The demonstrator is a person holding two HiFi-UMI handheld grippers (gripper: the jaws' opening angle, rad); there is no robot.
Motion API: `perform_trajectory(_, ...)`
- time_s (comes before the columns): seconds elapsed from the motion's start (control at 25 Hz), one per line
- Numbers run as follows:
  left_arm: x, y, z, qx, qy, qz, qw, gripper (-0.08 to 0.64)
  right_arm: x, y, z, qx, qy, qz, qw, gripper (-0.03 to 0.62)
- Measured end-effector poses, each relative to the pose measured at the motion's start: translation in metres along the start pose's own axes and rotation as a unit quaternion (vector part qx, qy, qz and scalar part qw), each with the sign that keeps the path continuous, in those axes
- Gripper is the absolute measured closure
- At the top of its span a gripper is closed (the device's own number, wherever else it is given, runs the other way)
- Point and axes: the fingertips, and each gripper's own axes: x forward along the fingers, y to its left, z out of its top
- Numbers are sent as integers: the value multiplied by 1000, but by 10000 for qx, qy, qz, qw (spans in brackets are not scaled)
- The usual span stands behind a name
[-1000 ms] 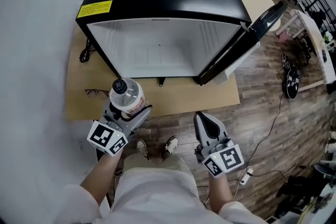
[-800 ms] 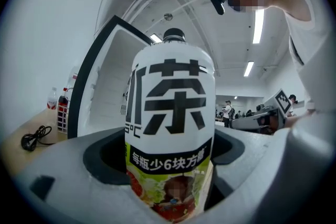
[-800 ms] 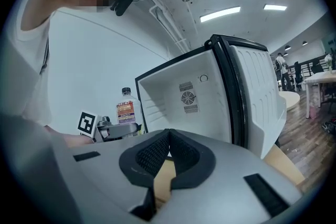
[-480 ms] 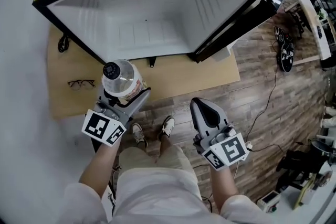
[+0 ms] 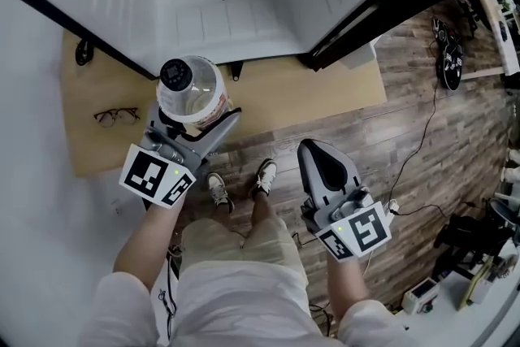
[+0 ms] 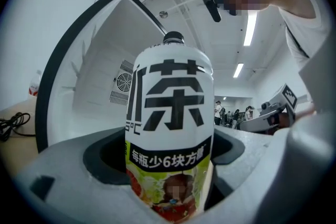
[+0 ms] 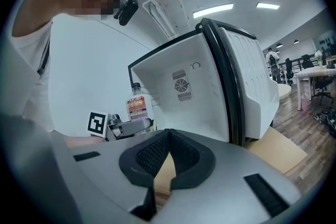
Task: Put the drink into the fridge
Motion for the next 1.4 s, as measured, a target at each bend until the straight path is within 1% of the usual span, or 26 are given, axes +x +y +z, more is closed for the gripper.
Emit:
perform_trajectory(0.32, 20, 1, -1, 220, -74, -261, 9994, 121, 5, -6, -12, 27, -145, -21, 9999, 591)
perform_trajectory(0.52, 36, 6, -3, 254, -125, -268, 9992, 121, 9, -15, -17, 67, -162, 15, 9998, 591)
perform_trajectory(0.8, 59, 18, 2, 408, -169, -234, 9988, 122, 19, -16, -20, 101, -221, 248, 9994, 589)
perform_trajectory(0.96, 71, 25, 8, 480, -240, -215, 9983, 121, 27, -12, -16, -121, -246, 456, 9986, 591)
perform_trajectory(1.08, 81, 31, 6, 540, -199, -224, 9981, 121, 33, -11, -8, -319, -337, 566, 9973, 591)
perform_trajectory(1.24, 92, 37, 7, 461, -209, -230, 9985, 123, 34, -23, -3, -333, -424, 454, 9975, 591)
perform_trajectory(1.4, 105, 43, 11, 601, -181, -282, 9976, 123, 35, -32, -5, -216, -431, 342, 9983, 591)
